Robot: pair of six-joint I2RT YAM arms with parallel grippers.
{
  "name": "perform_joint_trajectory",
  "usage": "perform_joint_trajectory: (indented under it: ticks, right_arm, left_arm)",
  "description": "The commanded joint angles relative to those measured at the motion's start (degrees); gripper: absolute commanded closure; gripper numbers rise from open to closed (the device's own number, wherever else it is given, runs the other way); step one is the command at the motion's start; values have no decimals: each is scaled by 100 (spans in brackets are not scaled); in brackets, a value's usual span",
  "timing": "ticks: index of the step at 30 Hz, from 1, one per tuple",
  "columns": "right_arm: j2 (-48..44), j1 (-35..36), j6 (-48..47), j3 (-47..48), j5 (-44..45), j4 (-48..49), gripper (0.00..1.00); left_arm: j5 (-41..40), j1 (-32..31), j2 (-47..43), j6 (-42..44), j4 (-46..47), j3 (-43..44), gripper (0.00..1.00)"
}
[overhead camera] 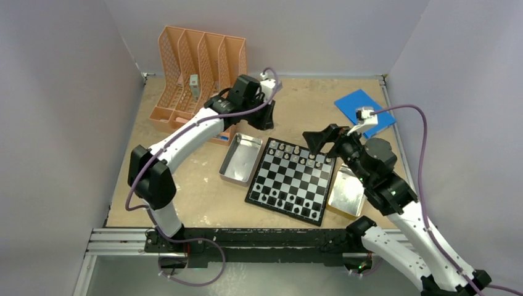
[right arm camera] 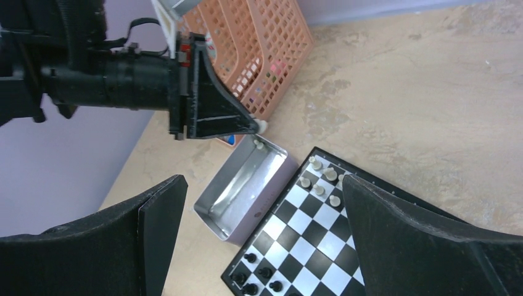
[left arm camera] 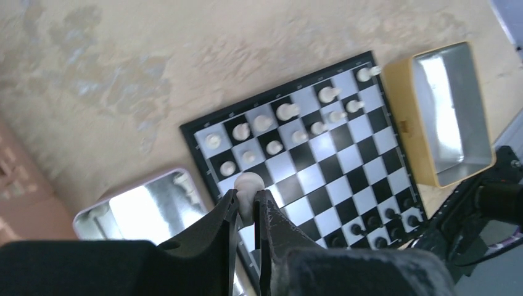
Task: Set up the chess pieces on the board
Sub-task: Place the chess piece on the chessboard.
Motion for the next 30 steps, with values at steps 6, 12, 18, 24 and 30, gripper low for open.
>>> perform_joint_trajectory:
  ticks: [6, 12, 18, 24, 30]
  right_arm:
    - [-716, -28, 8, 630, 330, -379, 1]
    - [-1163, -28, -86, 792, 634, -554, 1]
    - [-1538, -28, -52, 875, 690, -675, 1]
    - [-1685, -28, -30, 965, 823, -601, 1]
    - [-1702, -27, 9, 904, 828, -604, 1]
  left_arm:
    - [18, -748, 915, -380, 93, 1318, 93]
    - [-150, -1227, 1766, -556, 186, 2059, 94]
    - [-443, -1574, 2384, -549, 313, 2541, 95]
    - [-742, -1831, 2753, -455, 643, 2591, 96]
    - [-1006, -1972, 3038, -297, 870, 2733, 96]
